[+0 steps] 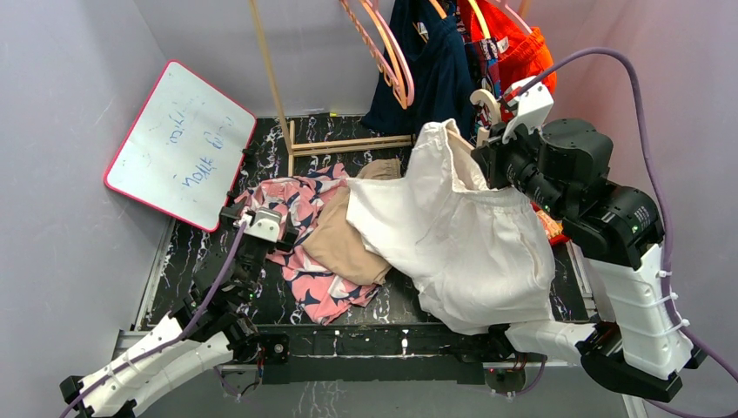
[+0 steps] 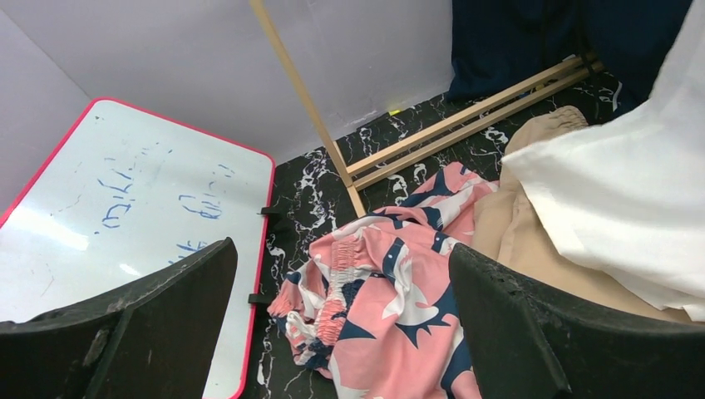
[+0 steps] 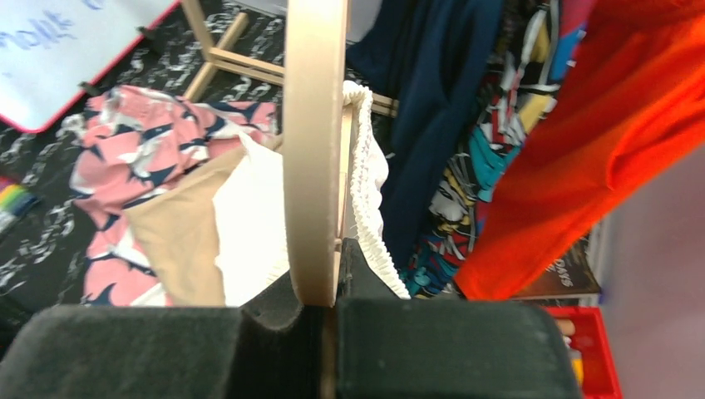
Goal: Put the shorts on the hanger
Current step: Place the hanger at the clothesline.
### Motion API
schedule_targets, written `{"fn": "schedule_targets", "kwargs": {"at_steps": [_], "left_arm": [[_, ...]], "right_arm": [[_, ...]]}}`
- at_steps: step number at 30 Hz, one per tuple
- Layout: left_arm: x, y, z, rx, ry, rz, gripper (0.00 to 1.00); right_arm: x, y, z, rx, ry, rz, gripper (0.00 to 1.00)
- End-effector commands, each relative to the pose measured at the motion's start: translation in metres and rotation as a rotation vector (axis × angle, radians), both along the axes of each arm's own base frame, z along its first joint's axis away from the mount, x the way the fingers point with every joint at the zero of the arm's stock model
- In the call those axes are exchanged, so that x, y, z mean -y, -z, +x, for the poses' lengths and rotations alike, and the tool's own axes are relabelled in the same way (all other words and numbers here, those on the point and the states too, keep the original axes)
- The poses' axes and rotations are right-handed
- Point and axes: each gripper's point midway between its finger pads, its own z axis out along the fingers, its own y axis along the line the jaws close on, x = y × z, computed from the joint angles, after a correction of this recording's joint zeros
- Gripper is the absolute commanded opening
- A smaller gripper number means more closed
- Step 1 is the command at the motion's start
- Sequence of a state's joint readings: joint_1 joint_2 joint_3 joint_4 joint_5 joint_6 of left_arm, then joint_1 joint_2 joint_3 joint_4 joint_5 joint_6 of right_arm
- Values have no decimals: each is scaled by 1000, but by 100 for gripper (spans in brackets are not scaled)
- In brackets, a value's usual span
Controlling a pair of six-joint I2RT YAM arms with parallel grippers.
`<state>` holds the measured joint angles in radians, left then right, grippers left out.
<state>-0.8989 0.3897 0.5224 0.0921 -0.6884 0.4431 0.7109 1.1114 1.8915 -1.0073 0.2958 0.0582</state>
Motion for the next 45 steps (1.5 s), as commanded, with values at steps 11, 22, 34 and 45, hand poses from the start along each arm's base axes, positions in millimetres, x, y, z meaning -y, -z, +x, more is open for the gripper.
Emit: {"fn": "schedule_targets", "kwargs": {"at_steps": [11, 22, 34, 45], "left_arm": [[1, 5, -2, 23, 30, 62, 98], [-4, 2, -10, 73, 46, 15, 98], [-3, 3, -9, 63, 46, 2, 98], [1, 12, -4, 36, 35, 46, 98]], "right_arm": [[-26, -37, 75, 222, 144, 77, 0], [-34, -33, 145, 215, 223, 108, 0], [-67, -62, 197, 304, 80, 292, 0], [-63, -78, 251, 410, 109, 382, 0]]}}
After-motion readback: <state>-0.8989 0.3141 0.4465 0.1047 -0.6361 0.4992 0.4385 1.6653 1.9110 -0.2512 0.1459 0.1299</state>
